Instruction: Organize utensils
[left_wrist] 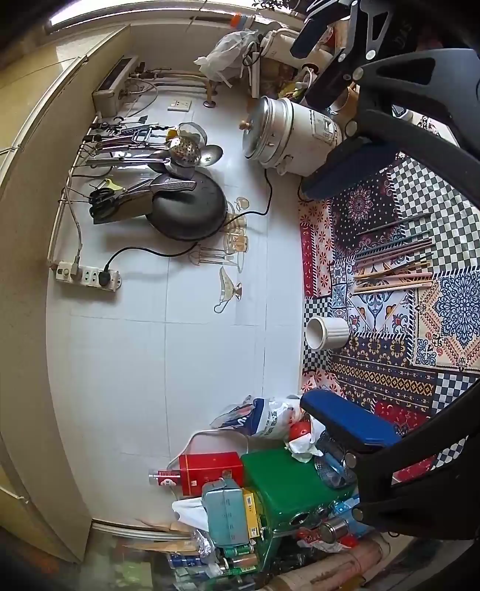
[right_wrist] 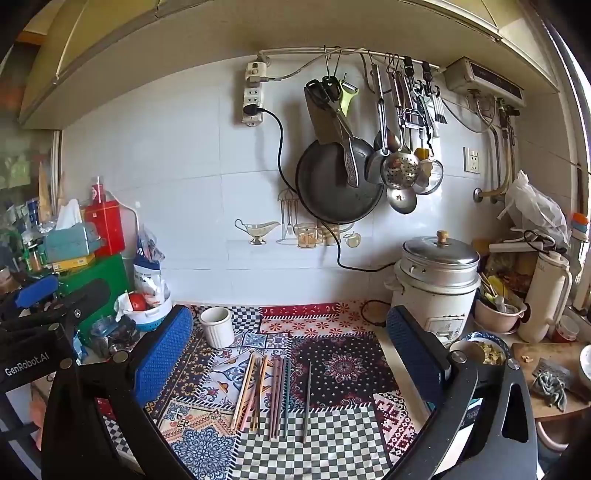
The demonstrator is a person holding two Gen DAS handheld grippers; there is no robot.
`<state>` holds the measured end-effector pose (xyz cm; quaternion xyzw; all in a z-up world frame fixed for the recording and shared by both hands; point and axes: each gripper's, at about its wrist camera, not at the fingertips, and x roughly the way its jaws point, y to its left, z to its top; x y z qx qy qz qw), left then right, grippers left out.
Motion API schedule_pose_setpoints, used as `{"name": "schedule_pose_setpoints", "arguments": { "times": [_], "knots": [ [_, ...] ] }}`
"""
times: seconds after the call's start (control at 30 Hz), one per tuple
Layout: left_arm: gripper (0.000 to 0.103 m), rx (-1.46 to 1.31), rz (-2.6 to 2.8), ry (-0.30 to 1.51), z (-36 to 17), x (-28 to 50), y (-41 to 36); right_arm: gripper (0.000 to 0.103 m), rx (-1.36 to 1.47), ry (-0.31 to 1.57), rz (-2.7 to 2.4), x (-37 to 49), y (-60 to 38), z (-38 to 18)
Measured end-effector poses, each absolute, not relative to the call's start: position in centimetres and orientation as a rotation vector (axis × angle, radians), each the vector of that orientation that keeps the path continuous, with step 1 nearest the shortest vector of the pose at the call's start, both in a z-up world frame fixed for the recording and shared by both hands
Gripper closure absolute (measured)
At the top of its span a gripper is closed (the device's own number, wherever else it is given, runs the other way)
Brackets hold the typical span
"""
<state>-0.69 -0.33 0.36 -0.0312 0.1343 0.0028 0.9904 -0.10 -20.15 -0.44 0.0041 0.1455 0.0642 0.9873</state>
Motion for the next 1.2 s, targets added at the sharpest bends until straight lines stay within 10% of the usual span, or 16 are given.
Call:
{"name": "schedule_pose_setpoints", "arguments": {
  "times": [1.2],
  "knots": [
    [0.000, -0.082, 0.021, 0.298, -0.27, 0.07, -0.03, 0.000, 0.005, 0.300, 0.148, 0.07, -19.61, -0.25]
  ]
}}
